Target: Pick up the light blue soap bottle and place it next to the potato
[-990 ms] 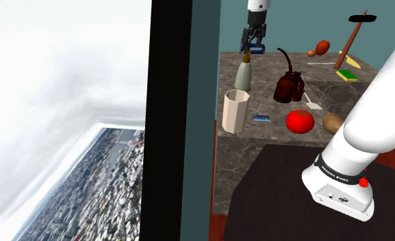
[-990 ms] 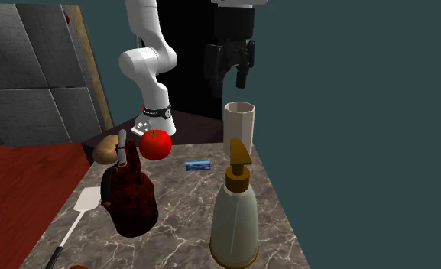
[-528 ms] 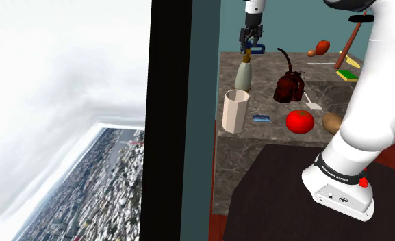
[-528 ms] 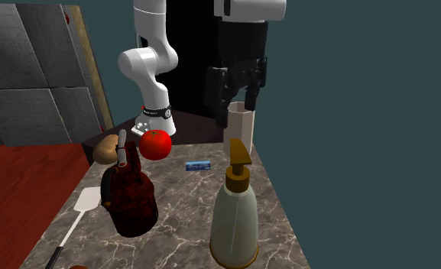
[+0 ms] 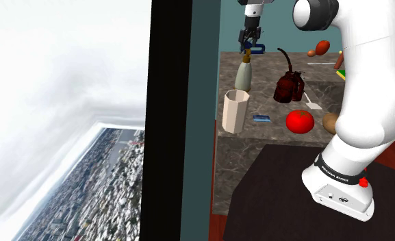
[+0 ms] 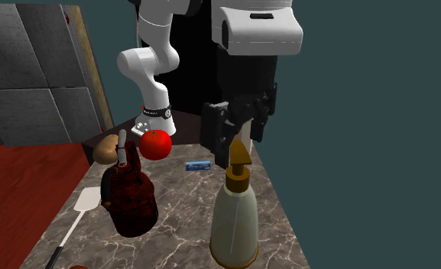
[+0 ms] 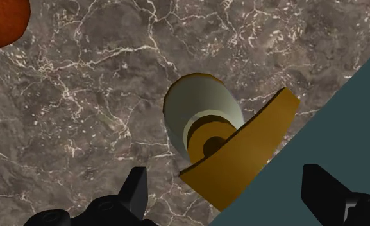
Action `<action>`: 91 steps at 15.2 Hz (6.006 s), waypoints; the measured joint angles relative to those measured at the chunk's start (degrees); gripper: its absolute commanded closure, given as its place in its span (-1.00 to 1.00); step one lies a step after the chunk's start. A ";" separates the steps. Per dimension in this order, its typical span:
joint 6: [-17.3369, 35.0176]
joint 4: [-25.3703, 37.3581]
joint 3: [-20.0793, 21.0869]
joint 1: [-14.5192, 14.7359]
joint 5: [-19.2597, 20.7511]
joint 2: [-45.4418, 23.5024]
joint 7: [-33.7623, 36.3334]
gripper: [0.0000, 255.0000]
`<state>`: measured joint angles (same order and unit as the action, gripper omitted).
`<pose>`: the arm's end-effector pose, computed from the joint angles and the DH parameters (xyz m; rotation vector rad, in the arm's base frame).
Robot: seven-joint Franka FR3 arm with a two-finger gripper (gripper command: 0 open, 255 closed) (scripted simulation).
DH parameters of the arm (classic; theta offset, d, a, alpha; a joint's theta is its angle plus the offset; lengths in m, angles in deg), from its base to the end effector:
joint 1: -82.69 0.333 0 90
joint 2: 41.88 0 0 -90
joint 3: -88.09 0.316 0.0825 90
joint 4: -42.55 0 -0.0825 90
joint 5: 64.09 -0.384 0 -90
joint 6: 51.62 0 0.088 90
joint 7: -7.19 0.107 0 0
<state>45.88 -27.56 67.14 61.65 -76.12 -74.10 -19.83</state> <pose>0.5771 -0.4100 0.4583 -3.0771 0.3817 0.0521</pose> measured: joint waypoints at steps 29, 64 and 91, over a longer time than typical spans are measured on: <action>1.42 -1.44 0.02 0.12 -0.08 0.01 -0.14 1.00; -14.36 -8.85 -3.36 1.18 8.08 24.44 -2.45 1.00; -30.36 -25.44 -4.92 -3.56 24.39 60.53 -10.76 1.00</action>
<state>15.52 -52.99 62.21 58.10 -51.74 -13.57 -30.59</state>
